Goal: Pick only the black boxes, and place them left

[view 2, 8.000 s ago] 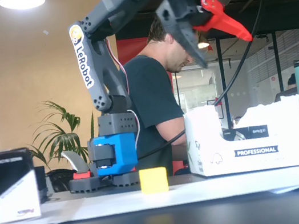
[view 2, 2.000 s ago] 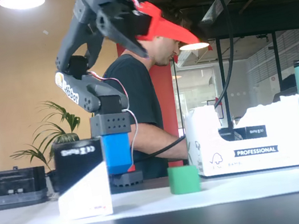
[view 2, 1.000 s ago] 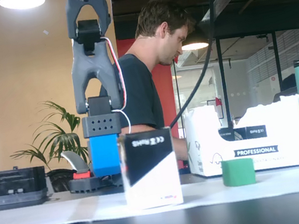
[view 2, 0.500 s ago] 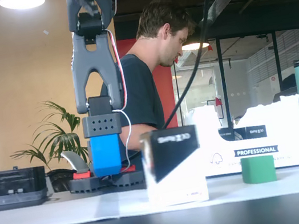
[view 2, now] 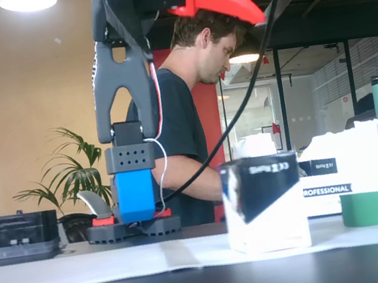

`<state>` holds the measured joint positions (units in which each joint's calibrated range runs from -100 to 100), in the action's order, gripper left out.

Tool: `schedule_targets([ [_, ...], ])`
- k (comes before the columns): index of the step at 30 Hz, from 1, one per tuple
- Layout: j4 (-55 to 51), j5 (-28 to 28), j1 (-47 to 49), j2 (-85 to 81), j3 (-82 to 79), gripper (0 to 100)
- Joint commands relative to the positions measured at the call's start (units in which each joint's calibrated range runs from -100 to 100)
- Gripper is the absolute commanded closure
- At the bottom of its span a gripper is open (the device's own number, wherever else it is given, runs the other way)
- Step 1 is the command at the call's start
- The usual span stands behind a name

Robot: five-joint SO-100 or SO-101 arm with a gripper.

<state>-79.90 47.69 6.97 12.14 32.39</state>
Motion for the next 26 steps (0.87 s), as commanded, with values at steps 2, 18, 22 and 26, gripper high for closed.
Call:
schedule_targets([
  [2,-0.07,-2.38,1.22,4.18,10.78,50],
  [18,0.01,-3.64,6.41,23.62,27.45,51],
  [22,0.33,-3.64,6.59,28.51,30.11,51],
  [26,0.57,-3.9,8.15,34.92,35.87,51],
])
